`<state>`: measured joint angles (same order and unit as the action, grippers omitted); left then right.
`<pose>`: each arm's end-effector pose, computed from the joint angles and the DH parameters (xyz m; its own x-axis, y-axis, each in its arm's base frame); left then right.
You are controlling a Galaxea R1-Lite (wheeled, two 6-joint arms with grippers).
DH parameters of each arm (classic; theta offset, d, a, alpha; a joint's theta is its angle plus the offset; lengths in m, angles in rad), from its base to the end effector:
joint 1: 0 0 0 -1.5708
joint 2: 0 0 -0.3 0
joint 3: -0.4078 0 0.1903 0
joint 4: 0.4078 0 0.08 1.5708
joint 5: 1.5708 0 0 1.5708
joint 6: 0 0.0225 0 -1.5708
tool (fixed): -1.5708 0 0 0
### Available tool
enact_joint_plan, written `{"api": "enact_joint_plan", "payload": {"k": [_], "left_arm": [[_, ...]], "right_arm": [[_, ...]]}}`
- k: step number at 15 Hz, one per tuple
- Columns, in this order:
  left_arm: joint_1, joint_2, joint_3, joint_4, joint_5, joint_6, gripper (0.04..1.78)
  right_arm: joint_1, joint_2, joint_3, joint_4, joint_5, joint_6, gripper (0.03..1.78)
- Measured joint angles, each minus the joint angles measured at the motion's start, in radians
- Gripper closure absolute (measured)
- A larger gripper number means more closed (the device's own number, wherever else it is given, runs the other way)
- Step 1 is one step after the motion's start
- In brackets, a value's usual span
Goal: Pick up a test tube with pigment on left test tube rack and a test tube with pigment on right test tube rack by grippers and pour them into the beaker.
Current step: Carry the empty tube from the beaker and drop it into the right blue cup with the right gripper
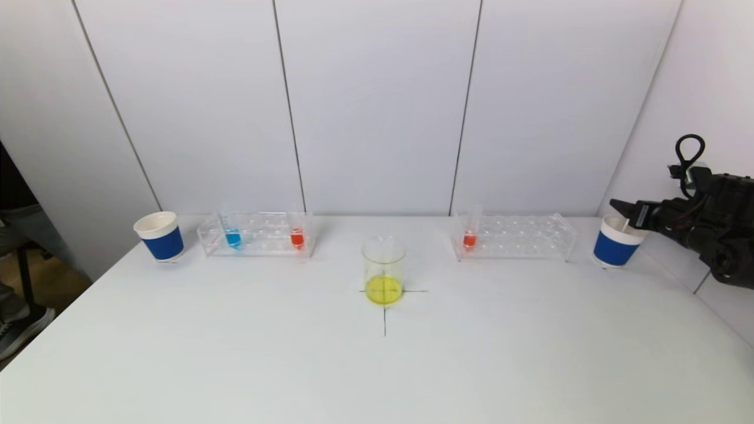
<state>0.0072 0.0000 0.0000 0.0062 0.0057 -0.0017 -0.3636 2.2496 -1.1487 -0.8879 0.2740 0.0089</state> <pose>-0.0228 0.0000 0.0748 0.9999 0.0129 -0.0062 -0.0129 0.9999 -0.0017 0.4079 -0.1487 0.0904 0.9757 -0.0817 -0.2035 0.0970 0.9931 0.0659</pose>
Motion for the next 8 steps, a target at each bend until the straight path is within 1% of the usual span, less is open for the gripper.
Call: {"api": "enact_joint_plan", "payload": {"k": [2,4,6,8], "left_arm": [[0.000,0.000,0.000,0.000,0.000,0.000,0.06],[0.000,0.000,0.000,0.000,-0.001,0.000,0.06],[0.000,0.000,0.000,0.000,-0.001,0.000,0.06],[0.000,0.000,0.000,0.000,0.000,0.000,0.06]], "right_arm": [[0.000,-0.001,0.001,0.000,0.000,0.000,0.22],[0.000,-0.003,0.003,0.000,0.000,0.008,0.08],[0.000,-0.008,0.007,0.000,0.000,0.011,0.03],[0.001,-0.027,0.022,0.001,0.000,0.016,0.04]]}}
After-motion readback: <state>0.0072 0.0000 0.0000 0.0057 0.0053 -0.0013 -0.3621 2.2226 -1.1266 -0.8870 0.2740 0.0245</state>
